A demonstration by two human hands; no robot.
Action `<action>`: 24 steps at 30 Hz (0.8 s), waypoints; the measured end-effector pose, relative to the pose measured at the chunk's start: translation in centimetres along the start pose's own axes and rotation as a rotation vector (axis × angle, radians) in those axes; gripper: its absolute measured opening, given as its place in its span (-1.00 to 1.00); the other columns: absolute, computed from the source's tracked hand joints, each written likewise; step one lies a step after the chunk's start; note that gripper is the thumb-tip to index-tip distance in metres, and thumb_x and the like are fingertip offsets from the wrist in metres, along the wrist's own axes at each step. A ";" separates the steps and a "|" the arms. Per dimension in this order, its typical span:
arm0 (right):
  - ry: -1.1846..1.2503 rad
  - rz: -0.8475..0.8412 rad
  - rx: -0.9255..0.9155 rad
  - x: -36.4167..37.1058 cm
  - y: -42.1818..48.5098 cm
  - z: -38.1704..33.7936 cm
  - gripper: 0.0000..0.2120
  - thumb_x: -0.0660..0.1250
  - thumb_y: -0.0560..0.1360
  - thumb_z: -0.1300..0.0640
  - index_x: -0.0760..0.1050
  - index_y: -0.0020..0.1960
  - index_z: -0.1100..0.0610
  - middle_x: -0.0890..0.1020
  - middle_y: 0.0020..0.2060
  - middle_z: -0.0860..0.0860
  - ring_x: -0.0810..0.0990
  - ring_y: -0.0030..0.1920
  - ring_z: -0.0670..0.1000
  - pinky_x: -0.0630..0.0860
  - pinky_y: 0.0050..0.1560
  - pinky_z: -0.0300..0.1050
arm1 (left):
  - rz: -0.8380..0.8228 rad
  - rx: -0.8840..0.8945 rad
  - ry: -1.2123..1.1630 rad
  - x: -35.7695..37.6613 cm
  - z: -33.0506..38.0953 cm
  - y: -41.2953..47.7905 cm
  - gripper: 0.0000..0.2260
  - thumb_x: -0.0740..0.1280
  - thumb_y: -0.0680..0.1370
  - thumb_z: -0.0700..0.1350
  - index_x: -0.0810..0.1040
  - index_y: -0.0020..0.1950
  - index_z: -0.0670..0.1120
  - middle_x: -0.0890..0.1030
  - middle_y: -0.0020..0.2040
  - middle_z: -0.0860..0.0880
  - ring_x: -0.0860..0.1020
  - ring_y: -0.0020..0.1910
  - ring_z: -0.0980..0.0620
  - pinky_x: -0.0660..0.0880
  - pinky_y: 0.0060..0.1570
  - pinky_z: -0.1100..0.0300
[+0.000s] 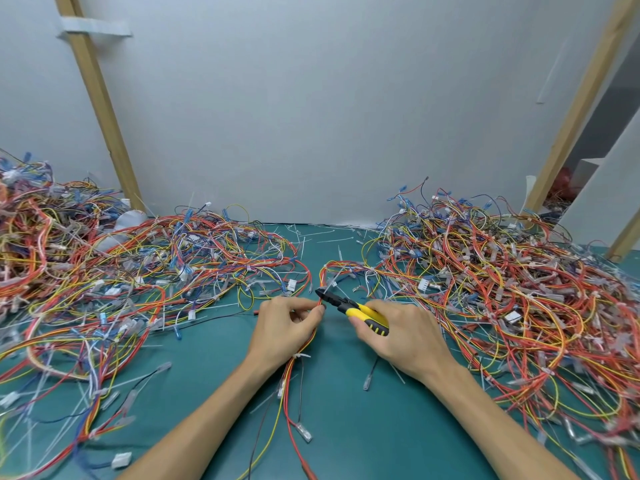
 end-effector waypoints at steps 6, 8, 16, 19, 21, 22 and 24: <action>0.016 -0.045 0.033 0.3 0.1 0.4 -0.52 0.12 0.49 -0.38 0.56 -0.15 -0.01 0.55 -0.41 -0.05 0.49 -0.34 -0.01 0.41 -0.31 -0.07 | -0.022 0.015 0.022 0.2 0.1 -0.1 -0.85 0.39 0.52 -0.08 0.69 -0.23 -0.03 0.51 -0.49 -0.02 0.36 -0.50 0.17 0.30 -0.39 0.34; 0.039 -0.077 0.056 0.6 0.0 0.7 -0.55 0.16 0.51 -0.36 0.58 -0.12 -0.01 0.56 -0.40 -0.03 0.51 -0.31 0.01 0.46 -0.26 -0.04 | -0.030 0.022 0.018 0.3 0.2 0.0 -0.82 0.37 0.54 -0.07 0.68 -0.24 -0.04 0.53 -0.46 -0.07 0.34 -0.49 0.17 0.32 -0.37 0.29; 0.421 -0.306 0.164 1.4 0.6 2.2 -0.51 0.22 0.55 -0.30 0.55 -0.36 0.03 0.57 -0.47 0.04 0.42 -0.49 -0.09 0.42 -0.32 -0.09 | -0.095 0.008 -0.107 0.7 0.5 -0.2 -0.81 0.37 0.55 -0.01 0.70 -0.18 -0.05 0.46 -0.51 0.04 0.35 -0.47 0.16 0.30 -0.38 0.23; 0.584 -0.389 0.246 1.9 0.2 2.7 -0.50 0.22 0.51 -0.35 0.62 -0.30 0.03 0.58 -0.50 -0.01 0.46 -0.56 -0.06 0.41 -0.48 -0.18 | -0.120 0.012 -0.126 1.0 0.6 -0.4 -0.83 0.37 0.55 -0.02 0.71 -0.16 -0.03 0.46 -0.52 0.11 0.35 -0.48 0.18 0.29 -0.40 0.30; 0.620 -0.410 0.266 2.1 0.2 2.8 -0.45 0.20 0.46 -0.40 0.65 -0.24 0.06 0.60 -0.46 0.05 0.48 -0.54 -0.01 0.42 -0.51 -0.15 | -0.125 0.014 -0.136 1.0 0.7 -0.4 -0.83 0.37 0.56 -0.02 0.71 -0.15 -0.04 0.45 -0.52 0.13 0.34 -0.49 0.20 0.29 -0.40 0.34; 0.623 -0.419 0.266 2.1 0.2 2.7 -0.42 0.18 0.43 -0.42 0.66 -0.23 0.07 0.61 -0.45 0.07 0.49 -0.54 0.01 0.42 -0.51 -0.14 | -0.124 0.015 -0.137 1.0 0.7 -0.3 -0.83 0.37 0.56 -0.02 0.71 -0.15 -0.04 0.45 -0.52 0.14 0.34 -0.49 0.20 0.28 -0.40 0.36; 0.630 -0.428 0.265 2.3 0.3 2.8 -0.40 0.18 0.42 -0.43 0.66 -0.24 0.08 0.61 -0.46 0.06 0.49 -0.54 0.00 0.42 -0.52 -0.15 | -0.123 0.018 -0.132 1.1 0.7 -0.3 -0.82 0.37 0.55 -0.02 0.71 -0.16 -0.04 0.46 -0.52 0.13 0.35 -0.49 0.20 0.29 -0.40 0.35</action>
Point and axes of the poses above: each hand's wrist, its own y-axis towards the middle knuckle, its own x-axis out of the palm, z = x × y, the point moved 9 cm from there along y, towards the middle knuckle
